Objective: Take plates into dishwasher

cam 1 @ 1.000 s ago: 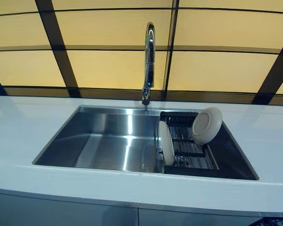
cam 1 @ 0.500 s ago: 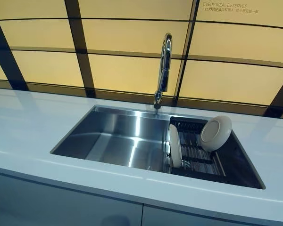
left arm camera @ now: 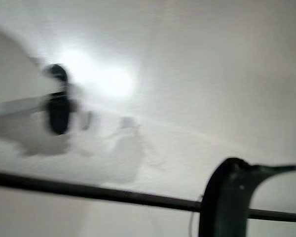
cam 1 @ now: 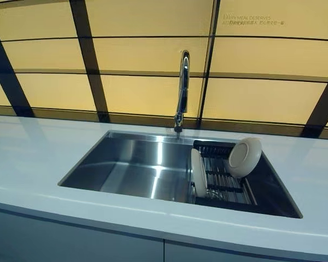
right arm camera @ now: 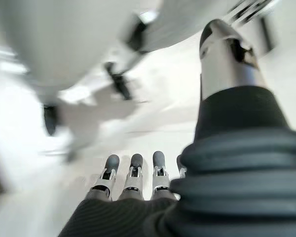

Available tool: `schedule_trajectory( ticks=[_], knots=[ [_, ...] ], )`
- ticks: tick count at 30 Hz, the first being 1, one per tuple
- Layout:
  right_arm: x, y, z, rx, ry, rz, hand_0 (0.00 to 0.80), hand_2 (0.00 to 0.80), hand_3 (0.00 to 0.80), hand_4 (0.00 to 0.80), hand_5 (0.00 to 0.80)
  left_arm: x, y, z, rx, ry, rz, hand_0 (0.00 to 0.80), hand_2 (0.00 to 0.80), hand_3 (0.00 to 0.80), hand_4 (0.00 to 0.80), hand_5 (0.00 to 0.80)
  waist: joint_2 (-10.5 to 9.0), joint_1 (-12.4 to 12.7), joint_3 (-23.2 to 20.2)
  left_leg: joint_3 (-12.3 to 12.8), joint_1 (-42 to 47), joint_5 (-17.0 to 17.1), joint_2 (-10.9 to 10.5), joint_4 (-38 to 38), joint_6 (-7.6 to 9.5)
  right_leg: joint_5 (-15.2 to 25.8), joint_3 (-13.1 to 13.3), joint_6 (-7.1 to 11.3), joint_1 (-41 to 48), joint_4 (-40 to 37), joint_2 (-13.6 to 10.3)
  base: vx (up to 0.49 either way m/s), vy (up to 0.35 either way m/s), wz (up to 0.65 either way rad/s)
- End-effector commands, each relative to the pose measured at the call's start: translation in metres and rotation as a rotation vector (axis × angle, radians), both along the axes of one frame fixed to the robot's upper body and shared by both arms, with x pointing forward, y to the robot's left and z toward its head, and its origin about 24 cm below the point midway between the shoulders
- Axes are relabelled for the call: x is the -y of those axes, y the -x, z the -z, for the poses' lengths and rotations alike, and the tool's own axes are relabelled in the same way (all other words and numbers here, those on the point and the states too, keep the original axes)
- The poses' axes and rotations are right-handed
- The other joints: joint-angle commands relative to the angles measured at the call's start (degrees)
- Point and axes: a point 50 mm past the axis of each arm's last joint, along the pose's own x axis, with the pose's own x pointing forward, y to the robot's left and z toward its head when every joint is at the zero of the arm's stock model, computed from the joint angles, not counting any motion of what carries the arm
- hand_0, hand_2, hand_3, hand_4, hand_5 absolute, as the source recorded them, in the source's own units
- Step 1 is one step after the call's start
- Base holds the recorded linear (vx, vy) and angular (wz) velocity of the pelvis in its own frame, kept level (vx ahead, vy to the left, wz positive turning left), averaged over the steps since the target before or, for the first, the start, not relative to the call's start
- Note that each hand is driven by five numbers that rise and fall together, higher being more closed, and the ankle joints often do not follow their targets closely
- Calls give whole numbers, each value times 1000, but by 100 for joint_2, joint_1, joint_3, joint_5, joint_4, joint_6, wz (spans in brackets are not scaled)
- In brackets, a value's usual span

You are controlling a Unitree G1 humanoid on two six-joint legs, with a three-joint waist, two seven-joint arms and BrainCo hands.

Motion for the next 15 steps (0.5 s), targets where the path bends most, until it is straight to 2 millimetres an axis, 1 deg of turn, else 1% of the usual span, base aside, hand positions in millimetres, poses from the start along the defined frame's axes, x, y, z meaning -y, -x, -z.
schedule_trajectory(
  ticks=[1,2,5,10,13,15],
  knots=[
    [-17,-29,-61,-2,-218,-110,0,0,0,0,0,-24,-14,-11,33,-71,23,0,0,0,0,0,-340,5,263,189,130,-436,-202,85,243,-85,449,500,-278,430,-292,-65,18,-1],
    [-22,-30,-78,7,-293,-163,0,0,0,0,0,-26,-11,-11,33,-75,15,0,0,0,0,0,-363,-35,271,232,139,-439,-200,75,245,-75,481,511,-295,433,-287,-41,21,-5],
    [-31,-28,-100,-27,-396,-241,0,0,0,0,0,-29,-5,-10,28,-85,-4,0,0,0,0,0,-388,-78,254,271,162,-442,-211,44,260,-55,556,540,-314,419,-276,-12,24,-19],
    [-41,-30,-112,-17,-440,-282,0,0,0,0,0,-29,1,-8,26,-90,-22,0,0,0,0,0,-405,-87,222,312,195,-487,-219,56,276,-61,633,555,-321,411,-275,0,22,-15],
    [-46,-33,-121,13,-422,-290,0,0,0,0,0,-29,3,-7,26,-90,-33,0,0,0,0,0,-415,-107,211,382,206,-508,-191,71,278,-87,663,554,-320,407,-265,-13,20,-12],
    [-50,-35,-130,30,-441,-301,0,0,0,0,0,-28,3,-7,26,-90,-36,0,0,0,0,0,-425,-123,206,405,213,-511,-187,60,276,-92,661,552,-306,388,-261,-9,18,-9]
  ],
)
